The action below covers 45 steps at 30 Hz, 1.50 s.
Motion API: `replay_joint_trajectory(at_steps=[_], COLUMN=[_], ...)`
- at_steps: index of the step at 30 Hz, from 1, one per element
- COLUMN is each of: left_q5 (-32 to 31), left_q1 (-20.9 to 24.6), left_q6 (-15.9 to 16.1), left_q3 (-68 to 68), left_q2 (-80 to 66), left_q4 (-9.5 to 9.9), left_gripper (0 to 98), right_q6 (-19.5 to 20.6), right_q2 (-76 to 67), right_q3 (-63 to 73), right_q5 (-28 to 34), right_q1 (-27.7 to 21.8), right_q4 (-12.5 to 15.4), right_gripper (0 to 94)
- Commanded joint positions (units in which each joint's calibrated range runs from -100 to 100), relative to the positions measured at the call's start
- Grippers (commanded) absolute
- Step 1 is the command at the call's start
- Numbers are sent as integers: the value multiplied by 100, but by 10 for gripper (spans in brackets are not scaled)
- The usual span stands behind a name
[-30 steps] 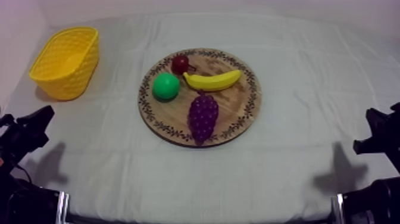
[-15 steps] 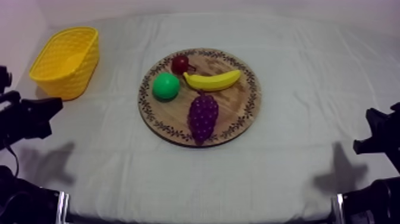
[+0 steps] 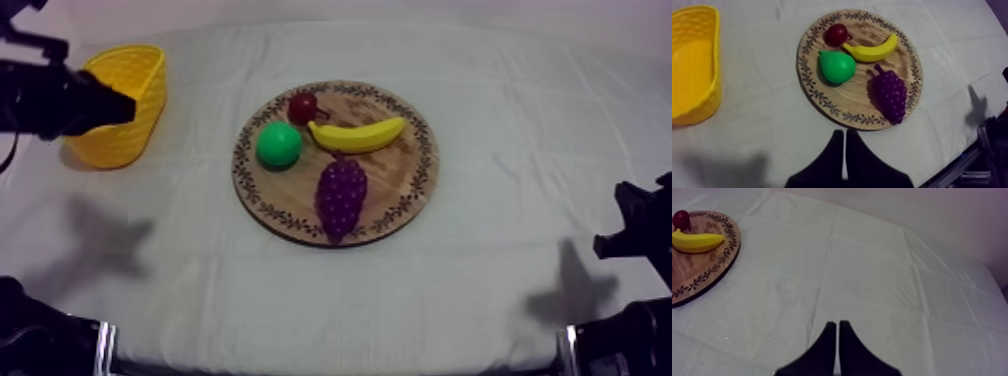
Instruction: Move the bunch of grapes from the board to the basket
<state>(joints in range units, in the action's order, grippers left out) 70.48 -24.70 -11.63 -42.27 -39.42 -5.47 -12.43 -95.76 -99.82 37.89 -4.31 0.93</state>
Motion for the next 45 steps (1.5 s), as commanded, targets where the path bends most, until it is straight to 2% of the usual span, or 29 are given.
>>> replay_joint_trajectory(at_steps=[1, 9, 17, 29, 36, 41, 45], left_q5=[388, 1249, 1634, 2002, 2211, 2231, 2209], left_q1=[-109, -511, -1112, -1666, -1843, -1842, -1797], left_q6=[-239, -831, -1282, -1522, -1595, -1579, -1544], left_q3=[738, 1905, 3005, 4662, 5371, 5523, 5559], left_q2=[770, 2187, 3191, 4633, 5284, 5535, 5660], left_q4=[26, 242, 280, 334, 361, 355, 340], left_gripper=[0, 0, 0, 0, 2, 83, 230], right_q6=[0, 0, 0, 0, 0, 0, 0], right_q2=[0, 0, 0, 0, 0, 0, 0], right_q3=[4, 4, 4, 4, 4, 4, 4], right_q5=[2, 2, 2, 2, 2, 2, 2], right_q1=[2, 2, 2, 2, 2, 2, 2], right_q4=[2, 2, 2, 2, 2, 2, 2], right_gripper=[3, 3, 3, 3, 3, 3, 3])
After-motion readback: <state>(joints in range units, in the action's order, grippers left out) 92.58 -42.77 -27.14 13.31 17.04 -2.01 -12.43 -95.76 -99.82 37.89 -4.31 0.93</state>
